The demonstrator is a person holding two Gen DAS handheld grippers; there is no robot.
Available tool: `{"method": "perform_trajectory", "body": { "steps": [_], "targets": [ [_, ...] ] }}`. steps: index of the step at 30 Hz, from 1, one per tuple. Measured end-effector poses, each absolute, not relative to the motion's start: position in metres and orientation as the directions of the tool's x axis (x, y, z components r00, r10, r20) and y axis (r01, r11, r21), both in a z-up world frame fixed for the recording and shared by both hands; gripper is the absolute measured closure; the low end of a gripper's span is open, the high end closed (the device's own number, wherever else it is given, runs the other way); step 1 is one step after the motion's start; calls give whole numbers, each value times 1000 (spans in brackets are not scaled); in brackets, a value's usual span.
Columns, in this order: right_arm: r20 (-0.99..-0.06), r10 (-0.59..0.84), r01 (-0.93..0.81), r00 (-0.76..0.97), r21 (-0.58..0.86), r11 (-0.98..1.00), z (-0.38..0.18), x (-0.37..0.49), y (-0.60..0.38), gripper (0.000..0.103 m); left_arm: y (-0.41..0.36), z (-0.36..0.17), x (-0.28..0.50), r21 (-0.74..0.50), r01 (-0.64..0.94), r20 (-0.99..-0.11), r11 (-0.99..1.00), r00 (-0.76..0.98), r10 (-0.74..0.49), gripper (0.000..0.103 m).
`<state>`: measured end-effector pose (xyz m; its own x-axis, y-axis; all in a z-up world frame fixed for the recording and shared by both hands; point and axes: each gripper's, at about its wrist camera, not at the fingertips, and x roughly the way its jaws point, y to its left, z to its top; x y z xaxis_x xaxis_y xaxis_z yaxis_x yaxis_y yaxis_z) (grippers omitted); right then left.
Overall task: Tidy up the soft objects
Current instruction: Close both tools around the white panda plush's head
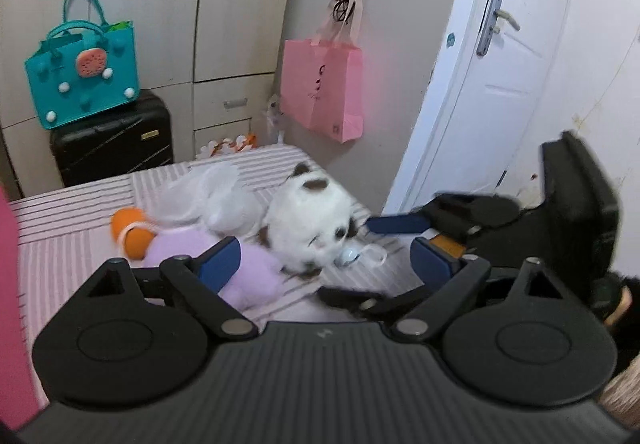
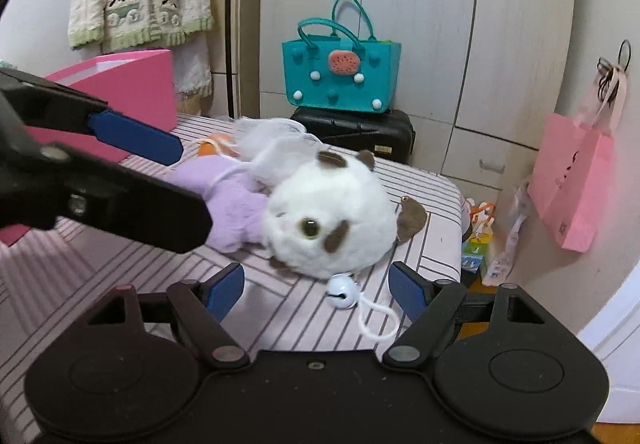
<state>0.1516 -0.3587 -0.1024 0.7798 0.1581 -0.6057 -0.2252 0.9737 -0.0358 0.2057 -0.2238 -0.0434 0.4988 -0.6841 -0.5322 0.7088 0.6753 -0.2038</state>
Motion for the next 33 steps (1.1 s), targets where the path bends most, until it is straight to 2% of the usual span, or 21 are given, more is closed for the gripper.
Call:
{"method": "perform_trajectory", "body": {
  "steps": [3,5,7,13,18,20,23,26,33],
  "targets": [
    [-599,167,-227,783,-26,974,-107,163,-364,20,-239,-43,215,-234,706,-530,668,483,-697,16],
    [-587,200,-245,785,2,969,-108,167,-369,20,-248,-46,222,-254,702,-535,665,471,-702,23],
    [-576,246,-279,779,33,960,-107,170,-371,20,-252,-51,228,-248,695,-555,675,469,-687,24],
    [-584,266,-291,767,53,955,-108,178,-373,20,-258,-60,241,-294,669,-559,682,458,-691,28],
    [-572,263,-281,777,59,958,-110,178,-374,34,-265,-75,247,-216,624,-614,751,511,-601,32],
    [-560,250,-273,790,44,961,-109,175,-373,40,-264,-78,248,-218,624,-607,750,515,-605,44],
    [-557,244,-271,794,35,962,-110,173,-370,41,-261,-80,251,-260,618,-603,742,496,-625,49],
    [-552,237,-274,799,15,961,-110,173,-370,41,-261,-79,249,-244,630,-604,738,496,-623,53],
    [-562,169,-208,810,-7,978,-107,170,-355,47,-272,-79,242,-198,580,-627,790,545,-557,56]
  ]
}}
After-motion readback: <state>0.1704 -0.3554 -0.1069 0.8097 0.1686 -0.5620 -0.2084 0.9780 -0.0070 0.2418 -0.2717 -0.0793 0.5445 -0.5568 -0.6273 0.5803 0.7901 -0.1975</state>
